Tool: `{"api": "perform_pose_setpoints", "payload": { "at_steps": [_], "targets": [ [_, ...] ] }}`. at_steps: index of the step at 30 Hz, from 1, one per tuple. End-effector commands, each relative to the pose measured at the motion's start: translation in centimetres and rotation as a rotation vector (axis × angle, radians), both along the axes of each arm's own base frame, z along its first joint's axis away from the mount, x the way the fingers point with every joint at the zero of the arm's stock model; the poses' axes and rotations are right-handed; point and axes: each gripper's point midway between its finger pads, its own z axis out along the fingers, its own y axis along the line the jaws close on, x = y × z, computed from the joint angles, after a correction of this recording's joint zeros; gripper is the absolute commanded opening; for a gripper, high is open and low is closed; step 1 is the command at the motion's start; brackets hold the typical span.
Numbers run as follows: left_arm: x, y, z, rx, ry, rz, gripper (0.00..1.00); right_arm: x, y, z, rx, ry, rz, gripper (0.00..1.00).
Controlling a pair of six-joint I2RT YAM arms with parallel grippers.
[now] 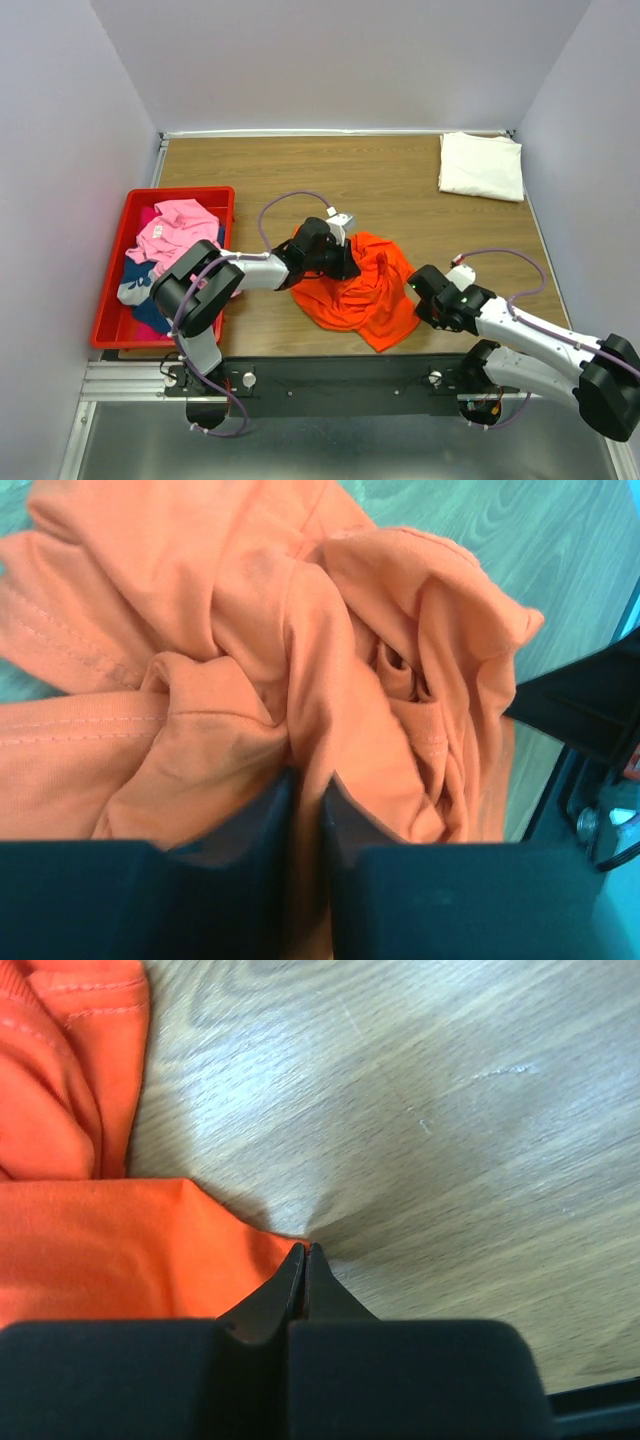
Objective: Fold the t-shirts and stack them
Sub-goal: Flatten the tshirt out
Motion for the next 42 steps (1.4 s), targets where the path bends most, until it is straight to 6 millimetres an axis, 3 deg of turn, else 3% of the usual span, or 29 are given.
{"api": "perform_pose_setpoints", "payload": {
  "at_steps": [1,4,8,10,11,13,14,15,19,22,23,24,25,26,27,28,29,30,31,32,34,35,36,37,39,40,41,42],
  "targets": [
    [1.9,0.1,2.1,-0.023,-0.069,0.036,0.01,0.2,0.5,0.7,0.013,-0.021,0.035,0.0],
    [3.6,0.0,3.5,-0.034,-0.103,0.067,0.0,1.7,1.5,3.1,0.03,-0.081,0.073,0.0],
    [7.6,0.6,7.4,-0.02,-0.196,0.151,0.0,4.4,1.7,6.9,-0.015,-0.201,0.103,0.01],
    [9.5,1.0,9.8,-0.006,-0.266,0.201,0.0,5.5,1.8,8.6,-0.047,-0.247,0.113,0.0],
    [10.8,1.2,11.8,-0.006,-0.303,0.236,0.0,6.8,1.8,10.8,-0.066,-0.304,0.113,0.01],
    [11.8,1.2,13.9,0.005,-0.345,0.246,0.0,7.8,2.0,12.7,-0.09,-0.347,0.123,0.0],
    [12.8,0.7,17.0,-0.028,-0.395,0.258,0.0,8.3,2.0,13.7,-0.097,-0.371,0.12,0.01],
    [13.4,0.6,18.1,-0.028,-0.422,0.26,0.0,9.2,2.1,15.8,-0.1,-0.418,0.108,0.0],
    [15.6,-0.6,25.0,-0.086,-0.517,0.274,0.0,10.5,1.8,20.3,-0.139,-0.518,0.107,0.01],
    [16.5,-1.2,27.1,-0.104,-0.547,0.277,0.0,10.8,1.2,24.0,-0.135,-0.6,0.088,0.01],
    [16.9,-1.5,29.6,-0.131,-0.59,0.275,0.0,10.7,0.7,25.1,-0.129,-0.629,0.075,0.0],
    [17.6,-1.8,29.1,-0.113,-0.586,0.272,0.0,10.6,0.5,26.2,-0.122,-0.654,0.069,0.0],
    [18.1,-2.1,29.8,-0.121,-0.606,0.272,0.0,10.5,0.2,26.9,-0.116,-0.672,0.056,0.0],
    [18.7,-2.4,31.9,-0.138,-0.656,0.273,0.0,10.4,-0.1,27.3,-0.12,-0.684,0.05,0.0],
    [19.8,-3.3,30.3,-0.123,-0.645,0.256,0.0,10.2,-0.5,28.0,-0.113,-0.705,0.035,0.0],
    [20.8,-3.4,31.8,-0.134,-0.668,0.255,0.05,10.1,-0.7,28.3,-0.112,-0.713,0.03,0.0],
    [21.7,-3.8,31.4,-0.123,-0.67,0.244,0.19,10.0,-1.0,28.5,-0.109,-0.721,0.02,0.0],
    [23.5,-5.0,27.6,-0.084,-0.621,0.212,0.42,9.9,-1.1,28.6,-0.105,-0.726,0.014,0.0],
    [24.4,-5.3,26.7,-0.072,-0.604,0.209,0.71,9.7,-1.3,28.8,-0.092,-0.736,0.004,0.0],
    [25.0,-5.3,27.5,-0.065,-0.587,0.211,0.78,9.6,-1.4,28.6,-0.094,-0.735,-0.001,0.0],
    [26.0,-5.4,24.2,-0.025,-0.519,0.187,0.85,9.4,-1.7,28.4,-0.088,-0.738,-0.01,0.0],
    [25.6,-5.2,21.9,0.009,-0.48,0.176,0.87,9.2,-1.9,28.1,-0.088,-0.738,-0.015,0.0],
    [25.3,-4.9,21.0,0.022,-0.471,0.176,0.88,9.1,-2.1,27.8,-0.093,-0.736,-0.017,0.0],
    [24.4,-3.8,23.1,0.003,-0.501,0.198,0.88,9.0,-2.2,27.6,-0.096,-0.735,-0.022,0.0],
    [22.9,-1.1,22.2,0.012,-0.518,0.248,0.89,8.9,-2.6,27.1,-0.106,-0.732,-0.031,0.0],
    [22.5,0.0,21.7,0.014,-0.512,0.273,0.91,8.9,-2.6,27.0,-0.111,-0.73,-0.034,0.0],
    [21.6,1.4,18.7,0.036,-0.47,0.294,0.91,9.0,-2.5,26.7,-0.111,-0.724,-0.03,0.0],
    [21.2,2.5,18.2,0.042,-0.458,0.308,0.91,9.1,-2.4,26.4,-0.115,-0.717,-0.03,0.0]
  ]
}}
